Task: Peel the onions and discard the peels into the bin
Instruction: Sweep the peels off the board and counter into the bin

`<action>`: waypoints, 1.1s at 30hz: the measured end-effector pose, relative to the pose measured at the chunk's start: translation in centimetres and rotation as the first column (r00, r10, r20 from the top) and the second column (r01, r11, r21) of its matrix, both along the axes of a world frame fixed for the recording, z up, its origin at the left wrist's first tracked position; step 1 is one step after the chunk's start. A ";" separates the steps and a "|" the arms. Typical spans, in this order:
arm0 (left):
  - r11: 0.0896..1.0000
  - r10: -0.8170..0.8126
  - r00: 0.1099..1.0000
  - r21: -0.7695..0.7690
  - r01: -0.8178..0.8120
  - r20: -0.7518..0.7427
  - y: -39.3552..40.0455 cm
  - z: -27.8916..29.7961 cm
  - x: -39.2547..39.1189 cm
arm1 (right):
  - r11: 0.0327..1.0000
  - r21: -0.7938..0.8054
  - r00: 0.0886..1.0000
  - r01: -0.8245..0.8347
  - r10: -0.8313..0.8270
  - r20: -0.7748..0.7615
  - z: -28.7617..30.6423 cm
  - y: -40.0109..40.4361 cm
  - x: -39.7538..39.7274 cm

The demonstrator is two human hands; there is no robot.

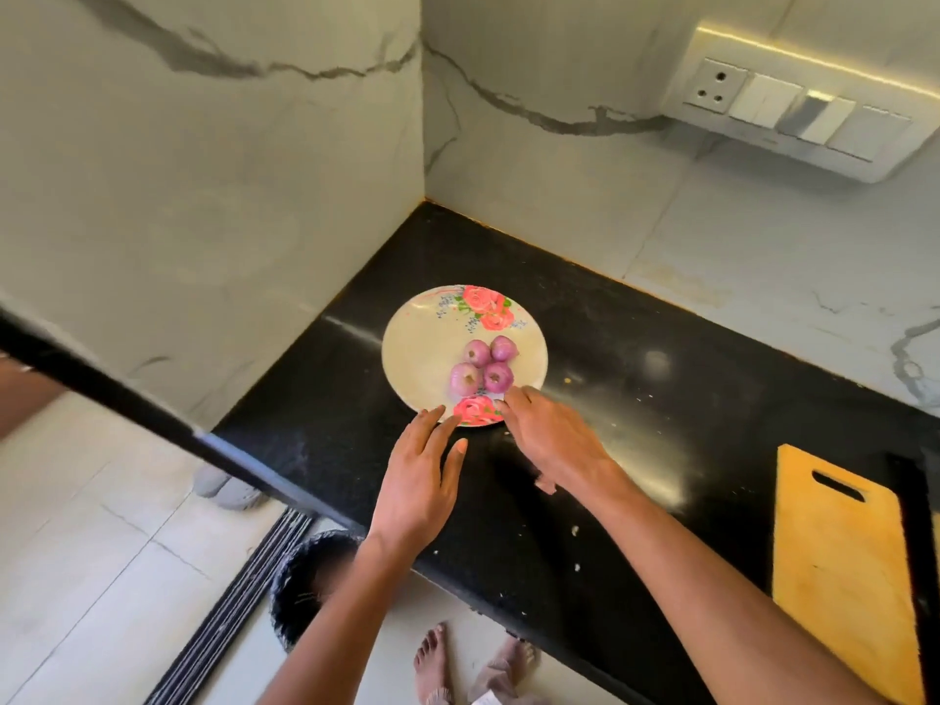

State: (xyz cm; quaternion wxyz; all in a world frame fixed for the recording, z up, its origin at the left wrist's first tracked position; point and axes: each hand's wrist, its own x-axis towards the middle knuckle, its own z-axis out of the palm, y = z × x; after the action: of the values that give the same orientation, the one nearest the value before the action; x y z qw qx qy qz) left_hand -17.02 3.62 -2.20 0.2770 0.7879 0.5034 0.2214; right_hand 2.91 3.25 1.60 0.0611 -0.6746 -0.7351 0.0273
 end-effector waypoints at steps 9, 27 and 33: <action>0.865 0.498 0.866 0.079 -0.495 -0.033 -2.1 1.9 -14.6 | 0.931 0.167 0.880 -0.326 0.363 -0.307 3.1 6.0 -17.1; 0.501 0.810 0.580 -0.411 -0.762 -0.087 -12.4 -25.6 -27.4 | 0.789 -0.366 0.780 -0.494 0.216 -0.588 -29.7 1.0 -41.0; 0.403 0.801 0.585 -0.608 -0.684 -0.127 -12.1 -45.3 -26.0 | 0.790 -0.497 0.896 -0.358 0.141 -0.421 -50.7 0.9 -38.8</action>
State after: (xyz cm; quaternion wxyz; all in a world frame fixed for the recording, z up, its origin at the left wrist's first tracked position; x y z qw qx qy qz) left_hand -43.07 -8.48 -47.46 0.4272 0.3233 0.8146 0.2223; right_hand -35.85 4.18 -49.13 -0.0101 -0.5401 -0.7537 0.3743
